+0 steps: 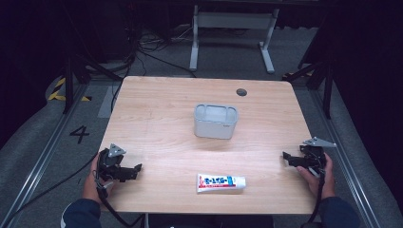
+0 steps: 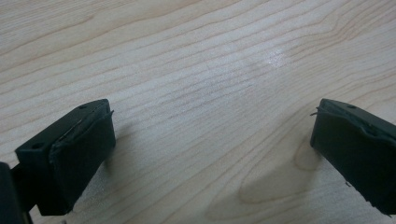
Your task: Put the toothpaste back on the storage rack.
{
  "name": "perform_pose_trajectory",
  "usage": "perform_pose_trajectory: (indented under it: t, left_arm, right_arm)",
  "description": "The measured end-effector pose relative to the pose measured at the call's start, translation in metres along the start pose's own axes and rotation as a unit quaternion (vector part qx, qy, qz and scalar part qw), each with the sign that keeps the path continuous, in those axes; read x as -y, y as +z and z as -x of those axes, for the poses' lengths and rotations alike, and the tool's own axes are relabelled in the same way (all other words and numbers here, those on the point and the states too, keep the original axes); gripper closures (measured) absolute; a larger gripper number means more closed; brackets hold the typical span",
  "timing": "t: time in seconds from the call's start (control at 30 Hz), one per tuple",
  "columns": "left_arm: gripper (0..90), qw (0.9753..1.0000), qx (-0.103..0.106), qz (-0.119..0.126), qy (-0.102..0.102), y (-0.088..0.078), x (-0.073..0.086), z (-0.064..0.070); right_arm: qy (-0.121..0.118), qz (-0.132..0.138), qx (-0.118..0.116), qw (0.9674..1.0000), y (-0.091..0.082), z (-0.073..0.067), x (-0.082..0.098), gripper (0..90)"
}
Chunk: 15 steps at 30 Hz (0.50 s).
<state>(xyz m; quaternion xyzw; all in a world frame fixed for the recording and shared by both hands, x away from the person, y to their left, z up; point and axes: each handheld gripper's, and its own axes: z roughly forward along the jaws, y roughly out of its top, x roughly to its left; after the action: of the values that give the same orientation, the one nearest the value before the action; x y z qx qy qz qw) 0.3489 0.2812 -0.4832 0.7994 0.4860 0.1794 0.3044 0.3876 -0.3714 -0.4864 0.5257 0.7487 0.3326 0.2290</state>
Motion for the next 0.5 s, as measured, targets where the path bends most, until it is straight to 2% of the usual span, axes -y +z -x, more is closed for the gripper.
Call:
perform_pose_trajectory:
  t: [0.4, 0.5]
  left_arm:
    - [0.2, 0.9999, 0.009, -0.006, 0.010, -0.0030, 0.0023, 0.0003]
    - [0.3, 0.9999, 0.009, -0.003, 0.014, -0.0030, 0.0026, 0.0009]
  right_arm:
    - [0.002, -0.001, 0.003, 1.0000, -0.0001, -0.0009, -0.0001, 17.7]
    - [-0.002, -0.011, -0.001, 0.9999, -0.0014, 0.0004, -0.0013, 18.0]
